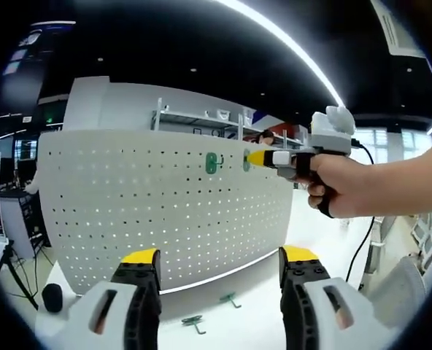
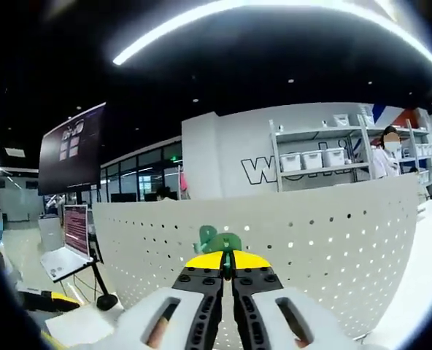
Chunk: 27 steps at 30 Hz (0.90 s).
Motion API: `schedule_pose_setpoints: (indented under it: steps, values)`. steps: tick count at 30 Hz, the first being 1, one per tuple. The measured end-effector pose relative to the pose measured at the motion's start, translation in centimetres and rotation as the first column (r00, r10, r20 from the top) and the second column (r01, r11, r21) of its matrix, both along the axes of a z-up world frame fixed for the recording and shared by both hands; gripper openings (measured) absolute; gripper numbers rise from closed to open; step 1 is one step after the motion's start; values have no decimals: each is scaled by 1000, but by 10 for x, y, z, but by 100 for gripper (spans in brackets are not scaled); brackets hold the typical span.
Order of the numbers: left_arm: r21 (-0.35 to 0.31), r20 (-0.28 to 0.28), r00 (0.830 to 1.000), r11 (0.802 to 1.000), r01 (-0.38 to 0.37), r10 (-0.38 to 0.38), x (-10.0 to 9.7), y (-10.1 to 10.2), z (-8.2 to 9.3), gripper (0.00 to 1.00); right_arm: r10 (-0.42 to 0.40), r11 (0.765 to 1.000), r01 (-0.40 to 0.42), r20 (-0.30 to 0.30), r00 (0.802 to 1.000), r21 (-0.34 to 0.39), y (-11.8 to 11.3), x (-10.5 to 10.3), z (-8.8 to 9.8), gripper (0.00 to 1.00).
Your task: Insert the hook assembly into the mounting plate slot until the hook locks in place.
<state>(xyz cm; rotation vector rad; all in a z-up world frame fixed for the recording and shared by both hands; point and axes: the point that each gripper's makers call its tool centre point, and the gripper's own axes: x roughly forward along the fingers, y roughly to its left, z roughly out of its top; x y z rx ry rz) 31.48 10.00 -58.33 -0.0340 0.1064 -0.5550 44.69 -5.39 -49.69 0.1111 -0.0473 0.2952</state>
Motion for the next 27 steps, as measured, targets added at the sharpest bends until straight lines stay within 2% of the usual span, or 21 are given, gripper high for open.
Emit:
schedule_pose_setpoints:
  steps: [3,4,10,12,20,27]
  values:
    - [3,10,1000,1000,0,0,0,1,2,67,-11,1000,11,4,1000,4,-1,3,0,1]
    - [4,11,1000,1000,0,0,0,1,2,67,-20,1000,20,14,1000,-21,-1,5,1,1]
    - [-1,0,1000,1000,-7,7,2,4,3,67,-30,1000,30,10,999,-5,-4,15,2,1]
    - [3,-1,1000,1000,-10,10,3,5,3,68,-37,999,38,22,999,-31,-5,18,5,1]
    - [2,-6,1000,1000,-13,13,3,7,2,67,-44,998,46,33,998,-48,-7,32,10,1]
    - [11,-7,999,999,-34,35,4,15,2,67,-53,997,54,19,998,-55,-9,43,6,1]
